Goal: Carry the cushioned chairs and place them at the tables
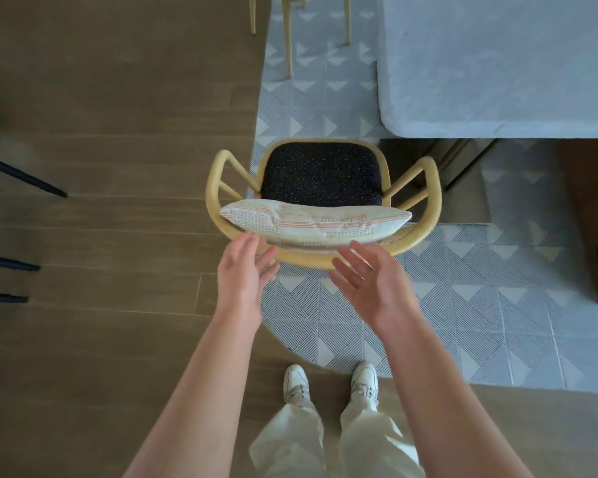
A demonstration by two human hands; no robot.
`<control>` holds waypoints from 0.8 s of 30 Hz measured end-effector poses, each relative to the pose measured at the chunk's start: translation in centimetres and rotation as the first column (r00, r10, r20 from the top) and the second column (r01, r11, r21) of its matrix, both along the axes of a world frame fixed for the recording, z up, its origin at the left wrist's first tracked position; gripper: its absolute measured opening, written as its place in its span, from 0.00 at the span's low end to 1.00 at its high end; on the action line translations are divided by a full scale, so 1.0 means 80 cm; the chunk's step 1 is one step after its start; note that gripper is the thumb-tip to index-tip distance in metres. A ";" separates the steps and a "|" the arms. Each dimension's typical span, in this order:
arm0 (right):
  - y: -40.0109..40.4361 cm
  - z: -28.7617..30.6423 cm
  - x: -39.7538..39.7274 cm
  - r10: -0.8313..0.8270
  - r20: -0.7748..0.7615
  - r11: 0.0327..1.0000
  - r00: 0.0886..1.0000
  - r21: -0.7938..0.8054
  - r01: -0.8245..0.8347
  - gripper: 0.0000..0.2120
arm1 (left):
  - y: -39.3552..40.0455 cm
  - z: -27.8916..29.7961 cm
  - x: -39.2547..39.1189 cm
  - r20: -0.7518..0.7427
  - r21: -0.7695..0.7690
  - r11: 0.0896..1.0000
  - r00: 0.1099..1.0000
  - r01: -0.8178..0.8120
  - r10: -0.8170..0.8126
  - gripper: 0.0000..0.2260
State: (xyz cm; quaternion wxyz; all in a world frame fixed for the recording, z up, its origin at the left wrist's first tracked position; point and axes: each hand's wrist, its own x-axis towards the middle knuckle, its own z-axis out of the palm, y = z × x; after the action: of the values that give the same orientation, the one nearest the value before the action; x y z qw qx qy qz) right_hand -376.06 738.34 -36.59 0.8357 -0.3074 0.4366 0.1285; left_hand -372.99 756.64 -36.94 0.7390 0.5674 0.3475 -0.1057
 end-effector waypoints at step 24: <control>-0.261 0.270 -0.127 0.238 0.518 0.724 0.822 -0.659 0.206 0.25 | -0.301 0.316 -0.119 0.559 0.130 0.846 0.666 0.518 -0.494 0.24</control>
State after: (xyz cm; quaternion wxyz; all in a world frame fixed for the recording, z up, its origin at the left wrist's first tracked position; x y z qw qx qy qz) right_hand -386.25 717.44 -14.97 0.7496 -0.6231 0.1793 -0.1333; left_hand -382.50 732.53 -11.69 0.7606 0.6312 -0.0642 -0.1377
